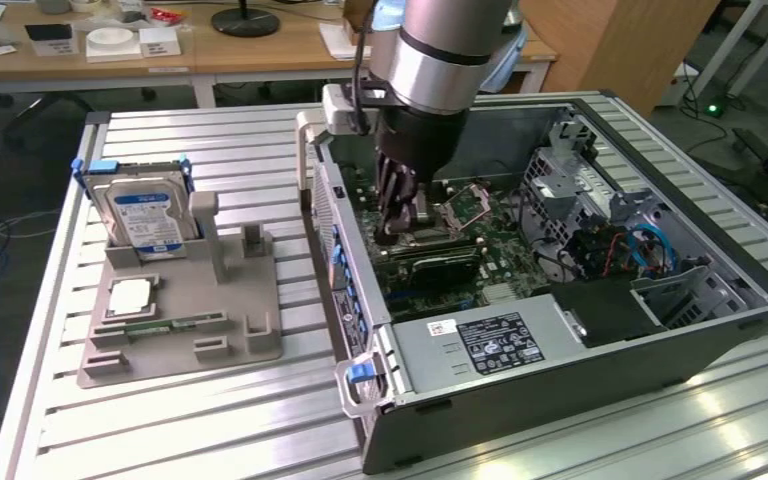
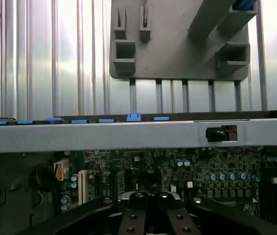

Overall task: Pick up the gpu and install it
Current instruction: 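Press down on the gpu until it lock into place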

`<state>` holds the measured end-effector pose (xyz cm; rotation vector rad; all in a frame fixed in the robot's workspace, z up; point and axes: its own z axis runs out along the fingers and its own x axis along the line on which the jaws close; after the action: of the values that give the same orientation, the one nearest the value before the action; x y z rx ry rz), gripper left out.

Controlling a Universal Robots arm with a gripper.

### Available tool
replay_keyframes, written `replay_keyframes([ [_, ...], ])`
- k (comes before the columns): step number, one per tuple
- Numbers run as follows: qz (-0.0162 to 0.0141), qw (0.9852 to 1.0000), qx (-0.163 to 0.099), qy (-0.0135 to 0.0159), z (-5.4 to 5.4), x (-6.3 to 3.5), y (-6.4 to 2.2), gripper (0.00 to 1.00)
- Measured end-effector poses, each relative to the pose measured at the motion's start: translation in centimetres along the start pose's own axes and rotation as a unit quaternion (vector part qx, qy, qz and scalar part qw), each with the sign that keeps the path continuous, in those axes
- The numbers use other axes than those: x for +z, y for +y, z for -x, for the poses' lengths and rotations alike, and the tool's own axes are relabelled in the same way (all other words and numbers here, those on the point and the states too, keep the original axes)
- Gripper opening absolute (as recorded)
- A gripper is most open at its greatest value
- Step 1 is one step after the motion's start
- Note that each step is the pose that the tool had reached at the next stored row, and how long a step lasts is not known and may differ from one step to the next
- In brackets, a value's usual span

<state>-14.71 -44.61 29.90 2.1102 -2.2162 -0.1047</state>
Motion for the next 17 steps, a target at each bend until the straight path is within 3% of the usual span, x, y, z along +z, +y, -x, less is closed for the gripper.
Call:
replay_keyframes([
  [3, -0.0046, 1.0000, -0.001, -0.0001, -0.1, 0.06, 0.46, 0.11],
  [6, -0.0067, 1.0000, -0.001, -0.0002, -0.2, 0.30, 1.22, 0.11],
  [10, -0.0081, 1.0000, -0.001, -0.0003, -0.3, 0.73, 1.79, 0.11],
  [17, -0.0089, 1.0000, -0.002, -0.0001, -0.5, 0.90, 1.74, 0.11],
])
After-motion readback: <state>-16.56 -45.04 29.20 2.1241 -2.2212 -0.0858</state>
